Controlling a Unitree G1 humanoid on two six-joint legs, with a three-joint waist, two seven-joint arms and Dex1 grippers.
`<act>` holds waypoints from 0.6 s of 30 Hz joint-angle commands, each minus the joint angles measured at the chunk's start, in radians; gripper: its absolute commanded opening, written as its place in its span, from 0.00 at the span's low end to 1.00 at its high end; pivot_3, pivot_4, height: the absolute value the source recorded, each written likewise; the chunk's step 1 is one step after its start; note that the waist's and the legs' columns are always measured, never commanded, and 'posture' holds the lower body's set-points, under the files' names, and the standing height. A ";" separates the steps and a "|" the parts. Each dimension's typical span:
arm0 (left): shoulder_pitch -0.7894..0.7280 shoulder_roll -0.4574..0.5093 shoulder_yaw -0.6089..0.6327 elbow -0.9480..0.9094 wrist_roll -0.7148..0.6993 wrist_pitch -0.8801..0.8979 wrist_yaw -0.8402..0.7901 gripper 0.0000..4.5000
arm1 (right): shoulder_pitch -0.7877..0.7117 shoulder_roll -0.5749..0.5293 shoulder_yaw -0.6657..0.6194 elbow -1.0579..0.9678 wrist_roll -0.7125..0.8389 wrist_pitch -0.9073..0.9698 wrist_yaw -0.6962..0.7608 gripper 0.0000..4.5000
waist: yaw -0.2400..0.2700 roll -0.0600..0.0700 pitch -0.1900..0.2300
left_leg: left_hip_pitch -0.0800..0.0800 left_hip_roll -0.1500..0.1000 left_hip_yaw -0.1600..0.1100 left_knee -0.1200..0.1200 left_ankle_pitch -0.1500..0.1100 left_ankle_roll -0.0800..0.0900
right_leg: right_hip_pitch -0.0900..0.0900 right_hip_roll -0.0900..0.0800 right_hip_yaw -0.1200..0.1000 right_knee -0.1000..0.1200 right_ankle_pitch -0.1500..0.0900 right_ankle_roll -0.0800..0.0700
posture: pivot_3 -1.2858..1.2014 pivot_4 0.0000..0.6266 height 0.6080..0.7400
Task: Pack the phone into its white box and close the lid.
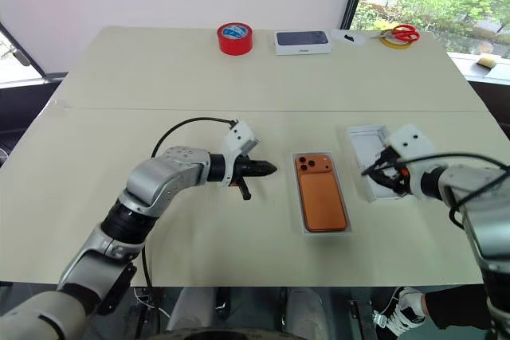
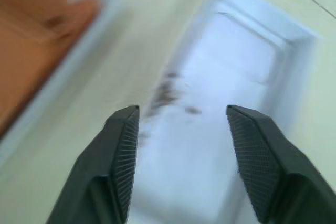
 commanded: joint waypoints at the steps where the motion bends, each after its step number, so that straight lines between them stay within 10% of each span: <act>1: 0.049 0.037 0.026 -0.068 0.024 -0.220 -0.076 0.00 | -0.109 0.038 0.047 0.084 0.020 0.106 -0.045 0.63 | -0.002 0.001 0.000 | 0.000 0.000 0.000 0.000 0.000 0.000 | -0.001 0.000 0.000 0.000 0.000 0.000 | 0.52 0.24 0.93; 13: 0.121 0.105 0.004 -0.084 0.051 -0.332 -0.158 0.00 | -0.327 0.105 0.181 0.291 0.041 0.250 -0.103 0.63 | -0.001 0.003 0.000 | -0.001 0.000 0.002 0.002 -0.001 0.001 | -0.001 0.000 0.000 0.001 0.000 0.000 | 0.52 0.24 0.93; 18: 0.138 0.099 0.004 -0.092 0.058 -0.337 -0.158 0.00 | -0.343 0.089 0.203 0.307 0.048 0.280 -0.103 0.20 | -0.001 0.003 0.000 | -0.001 0.000 0.002 0.002 -0.001 0.001 | -0.001 0.000 0.000 0.001 0.000 0.000 | 0.52 0.24 0.93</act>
